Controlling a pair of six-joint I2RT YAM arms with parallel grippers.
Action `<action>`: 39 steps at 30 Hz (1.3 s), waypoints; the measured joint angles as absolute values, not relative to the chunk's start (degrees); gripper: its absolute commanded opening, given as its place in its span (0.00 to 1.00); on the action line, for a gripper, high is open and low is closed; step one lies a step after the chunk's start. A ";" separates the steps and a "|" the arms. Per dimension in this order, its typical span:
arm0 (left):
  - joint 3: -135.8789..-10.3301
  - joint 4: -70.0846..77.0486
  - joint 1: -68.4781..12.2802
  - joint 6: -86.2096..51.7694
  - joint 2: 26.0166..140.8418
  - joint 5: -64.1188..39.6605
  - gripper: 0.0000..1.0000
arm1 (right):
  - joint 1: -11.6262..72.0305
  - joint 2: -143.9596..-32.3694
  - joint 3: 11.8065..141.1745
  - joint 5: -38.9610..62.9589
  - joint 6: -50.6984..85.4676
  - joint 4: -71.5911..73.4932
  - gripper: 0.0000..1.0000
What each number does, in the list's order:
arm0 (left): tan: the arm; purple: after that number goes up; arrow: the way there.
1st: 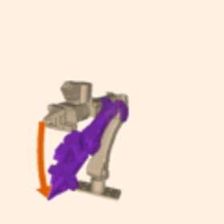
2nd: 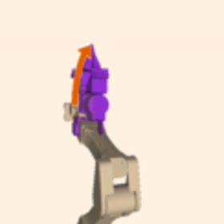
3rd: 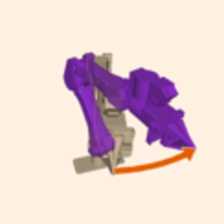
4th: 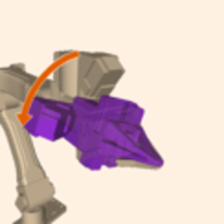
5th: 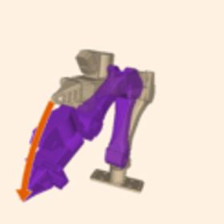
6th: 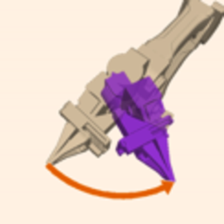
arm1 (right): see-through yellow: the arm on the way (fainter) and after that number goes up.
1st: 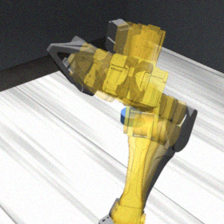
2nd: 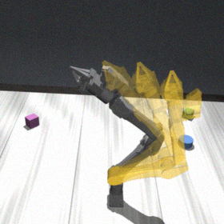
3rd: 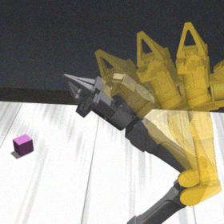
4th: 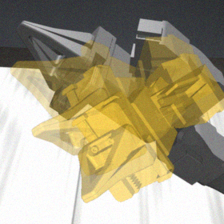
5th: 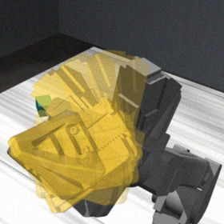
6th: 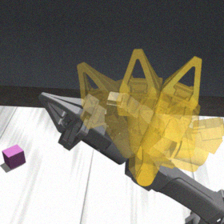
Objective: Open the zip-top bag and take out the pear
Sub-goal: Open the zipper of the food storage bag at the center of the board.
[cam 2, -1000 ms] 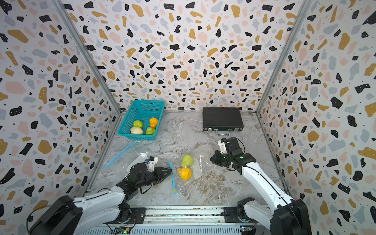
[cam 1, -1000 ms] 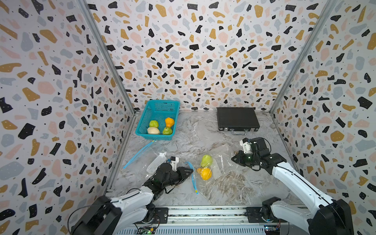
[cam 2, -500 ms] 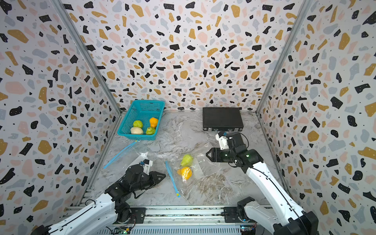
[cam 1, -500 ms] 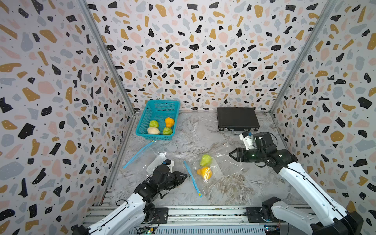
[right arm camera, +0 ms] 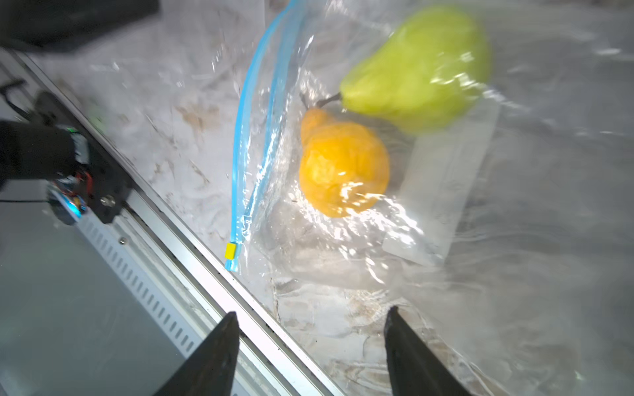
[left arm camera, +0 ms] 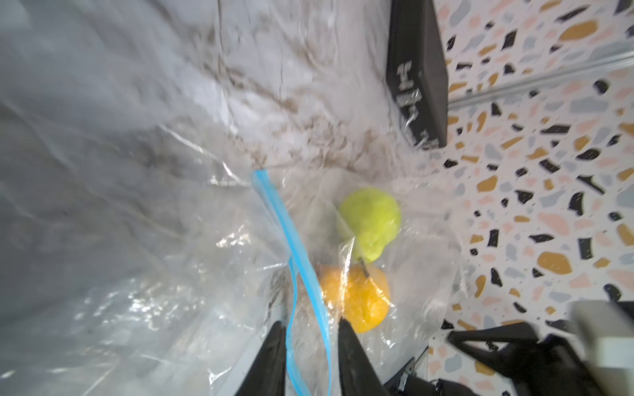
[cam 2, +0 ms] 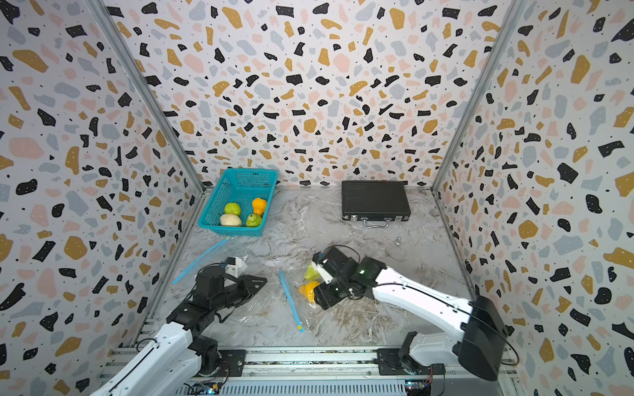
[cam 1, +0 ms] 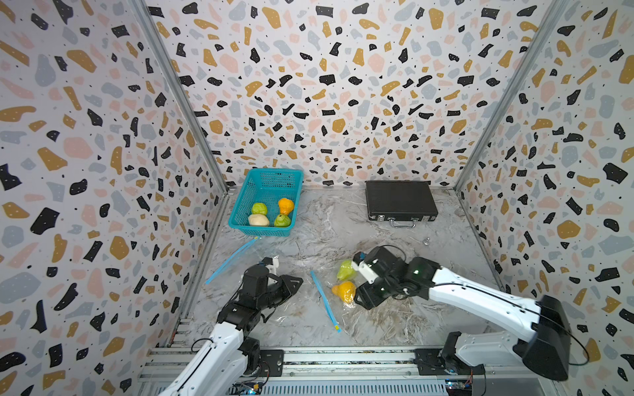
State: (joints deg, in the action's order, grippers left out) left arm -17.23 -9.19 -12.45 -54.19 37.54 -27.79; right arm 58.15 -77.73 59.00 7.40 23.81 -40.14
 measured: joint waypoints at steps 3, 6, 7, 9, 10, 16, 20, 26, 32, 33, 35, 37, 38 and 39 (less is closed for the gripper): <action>-19.27 -12.10 -7.33 -52.12 35.88 -30.09 0.27 | 61.91 -84.77 61.49 4.51 24.03 -39.97 0.65; -20.86 -13.34 -6.83 -51.35 36.05 -32.27 0.27 | 64.16 -90.26 65.36 2.33 23.97 -39.81 0.63; -21.47 -13.98 -6.81 -51.11 36.12 -32.67 0.27 | 64.84 -91.98 66.89 1.63 23.97 -39.77 0.63; -23.07 -16.14 -6.81 -50.30 35.70 -32.91 0.27 | 65.93 -94.85 69.38 0.54 23.99 -39.48 0.62; -24.27 -17.65 -6.81 -49.69 35.14 -32.88 0.27 | 66.48 -95.88 70.22 0.10 24.01 -39.18 0.62; -33.17 -24.40 -6.46 -46.02 30.96 -32.10 0.27 | 68.55 -97.56 74.32 -6.39 24.49 -41.32 0.64; -35.24 -25.87 -5.48 -44.95 30.20 -32.12 0.27 | 68.69 -94.26 74.91 -11.18 25.47 -43.66 0.66; -36.18 -27.49 -1.54 -44.03 31.92 -32.42 0.27 | 68.55 -92.71 79.57 -11.05 27.57 -44.91 0.66; -43.29 -26.52 2.66 -43.66 36.16 -32.95 0.65 | 69.21 -101.45 83.57 -10.17 30.55 -42.98 0.67; -44.25 -26.11 2.83 -43.72 36.49 -32.99 0.72 | 69.32 -103.13 84.36 -10.17 30.81 -43.00 0.67; -46.57 -25.34 2.96 -43.53 37.34 -33.01 0.83 | 69.41 -107.50 86.83 -10.83 31.29 -43.09 0.68; -48.38 -25.21 2.96 -43.03 37.87 -32.99 0.89 | 69.43 -110.91 89.01 -11.81 31.64 -43.24 0.68; -49.25 -25.26 2.96 -42.89 38.06 -32.99 0.90 | 69.45 -112.53 90.30 -12.56 31.79 -43.62 0.68; -49.84 -25.17 2.96 -42.68 38.22 -32.99 0.90 | 69.45 -113.84 91.37 -13.15 31.88 -43.88 0.68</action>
